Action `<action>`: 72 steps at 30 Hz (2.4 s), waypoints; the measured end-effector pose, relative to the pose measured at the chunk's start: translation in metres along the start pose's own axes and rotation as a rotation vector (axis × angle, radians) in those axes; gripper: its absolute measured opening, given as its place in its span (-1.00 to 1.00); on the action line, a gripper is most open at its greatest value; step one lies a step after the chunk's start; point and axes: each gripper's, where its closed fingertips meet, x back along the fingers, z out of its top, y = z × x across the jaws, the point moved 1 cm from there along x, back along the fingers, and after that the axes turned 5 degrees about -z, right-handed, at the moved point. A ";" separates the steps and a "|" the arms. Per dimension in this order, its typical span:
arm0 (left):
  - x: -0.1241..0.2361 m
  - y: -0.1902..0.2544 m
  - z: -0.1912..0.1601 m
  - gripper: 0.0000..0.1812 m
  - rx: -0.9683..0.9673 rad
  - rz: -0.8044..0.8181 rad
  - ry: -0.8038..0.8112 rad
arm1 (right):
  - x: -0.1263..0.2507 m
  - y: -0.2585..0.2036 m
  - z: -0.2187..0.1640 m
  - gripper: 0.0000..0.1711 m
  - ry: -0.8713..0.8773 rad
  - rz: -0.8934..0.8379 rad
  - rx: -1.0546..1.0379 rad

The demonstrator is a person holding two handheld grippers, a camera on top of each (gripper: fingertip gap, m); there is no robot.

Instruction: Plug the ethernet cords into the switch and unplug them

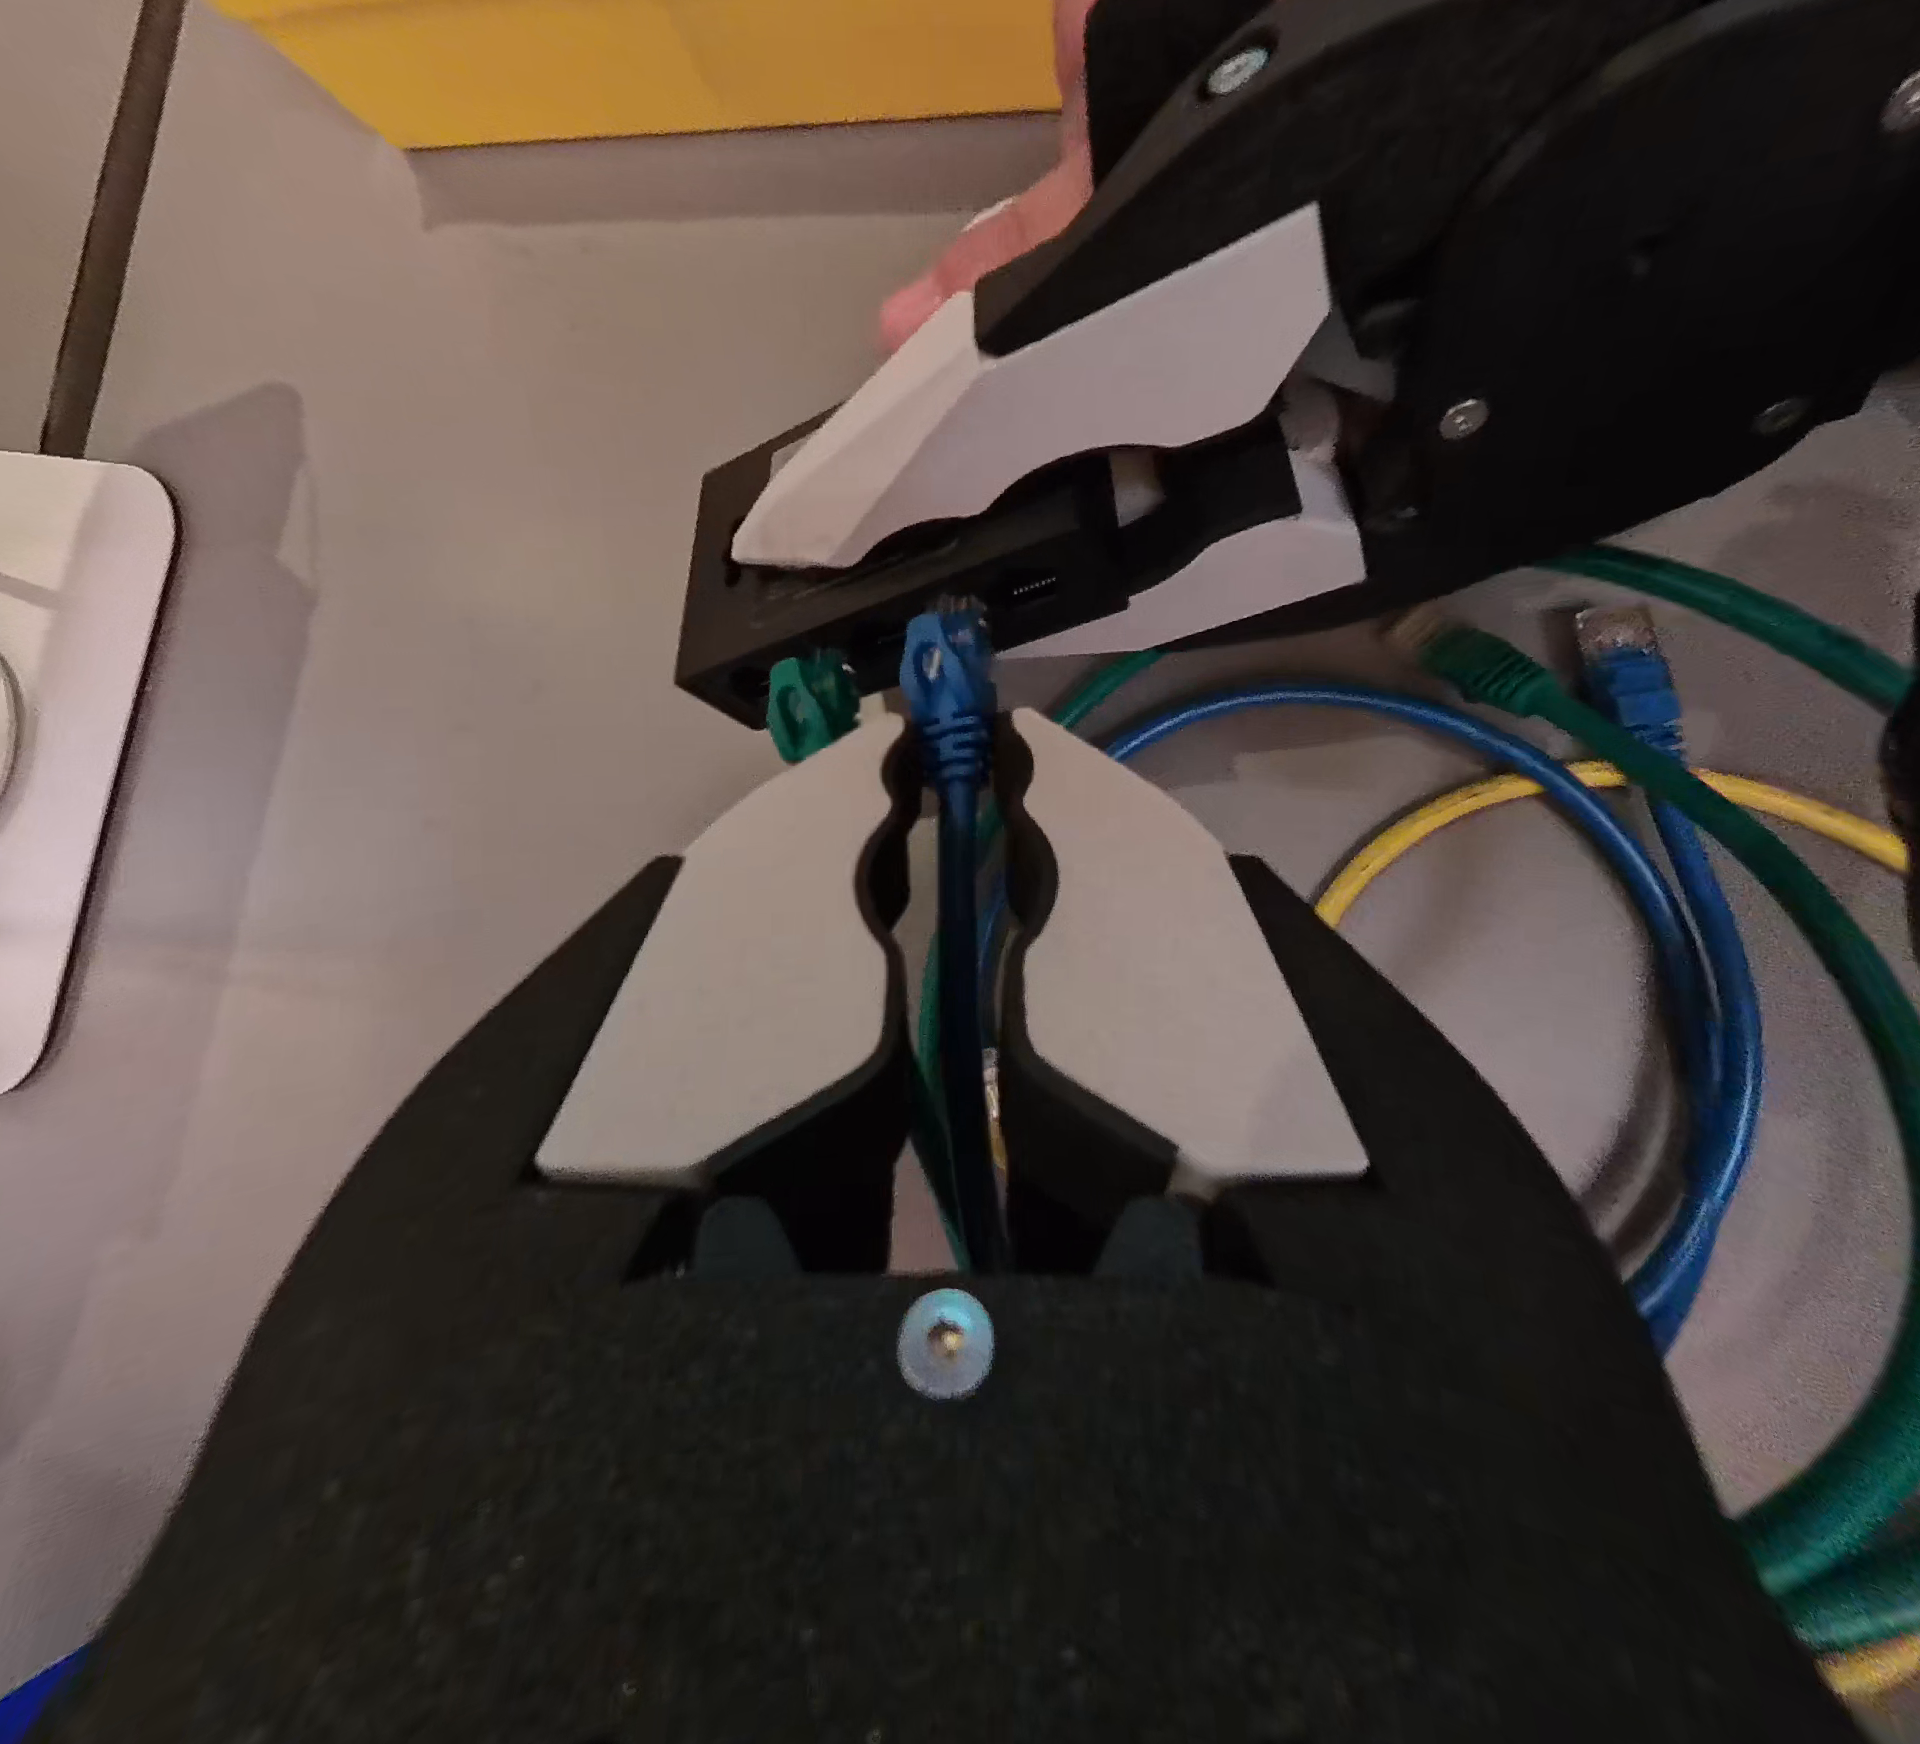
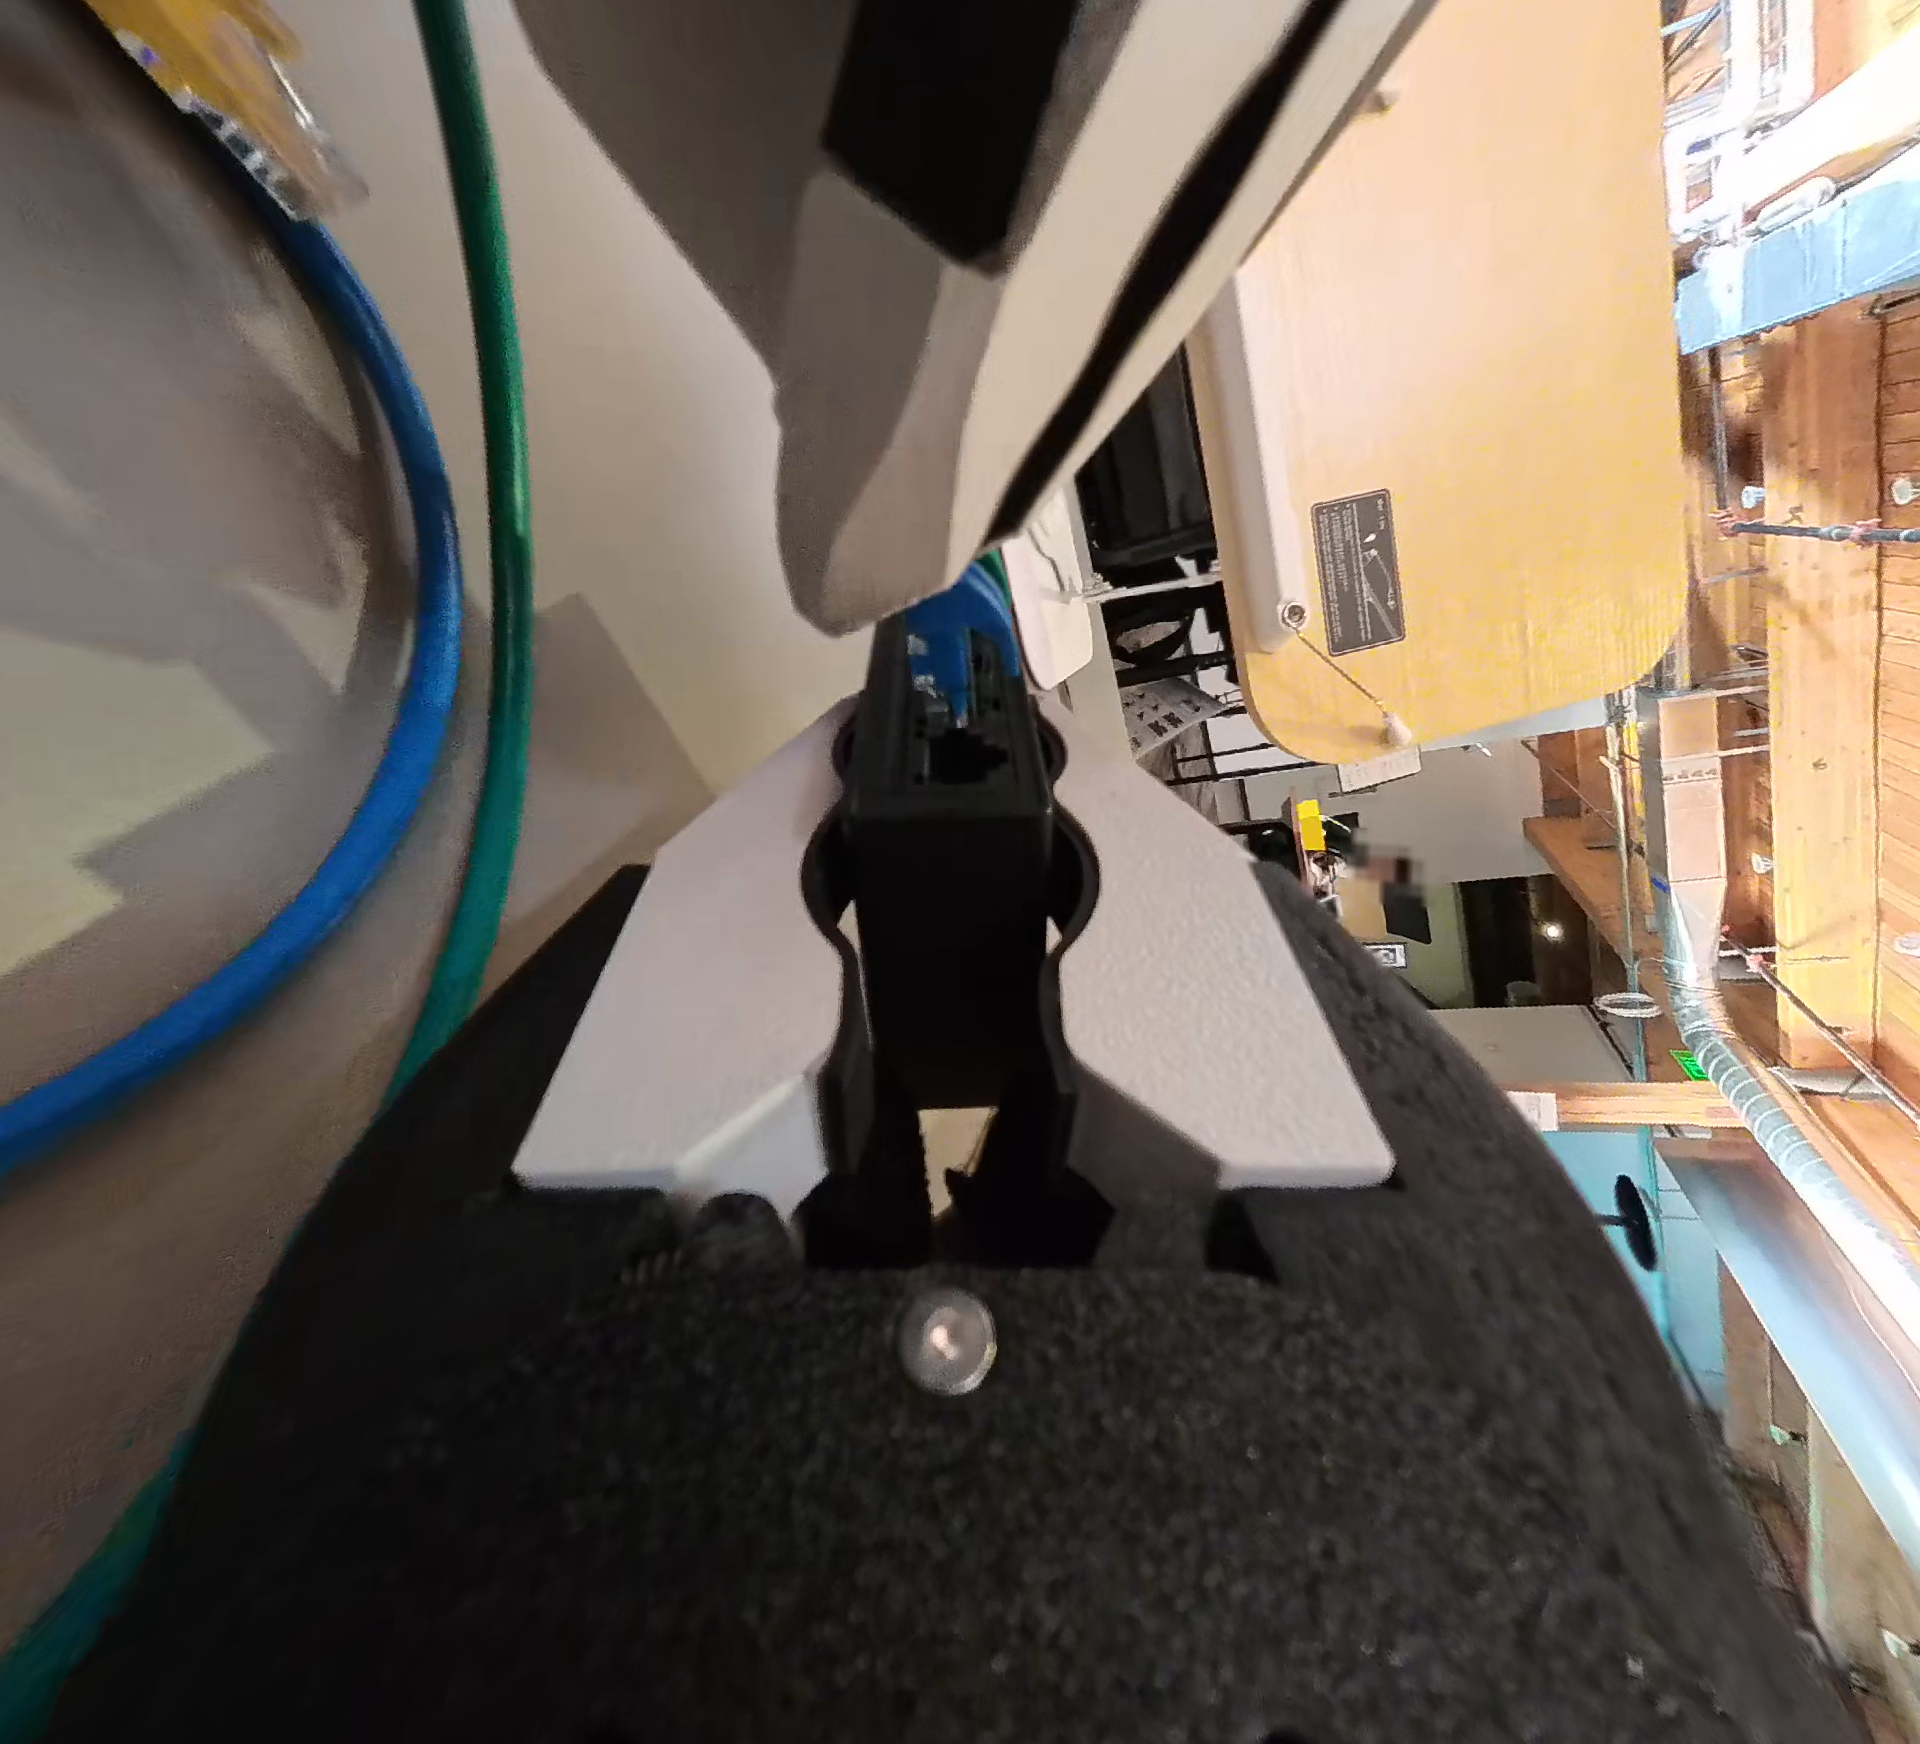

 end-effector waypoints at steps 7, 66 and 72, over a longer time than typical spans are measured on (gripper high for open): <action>-0.002 0.003 -0.010 -0.87 0.048 -0.038 -0.076 | -0.003 -0.010 0.001 -0.68 0.028 0.023 0.044; 0.005 0.000 0.004 -0.64 -0.506 0.226 -0.283 | 0.005 -0.010 0.011 -0.69 0.130 0.088 -0.089; -0.002 -0.013 -0.008 -0.67 -0.517 0.339 -0.345 | 0.007 -0.009 0.013 -0.68 0.132 0.082 -0.077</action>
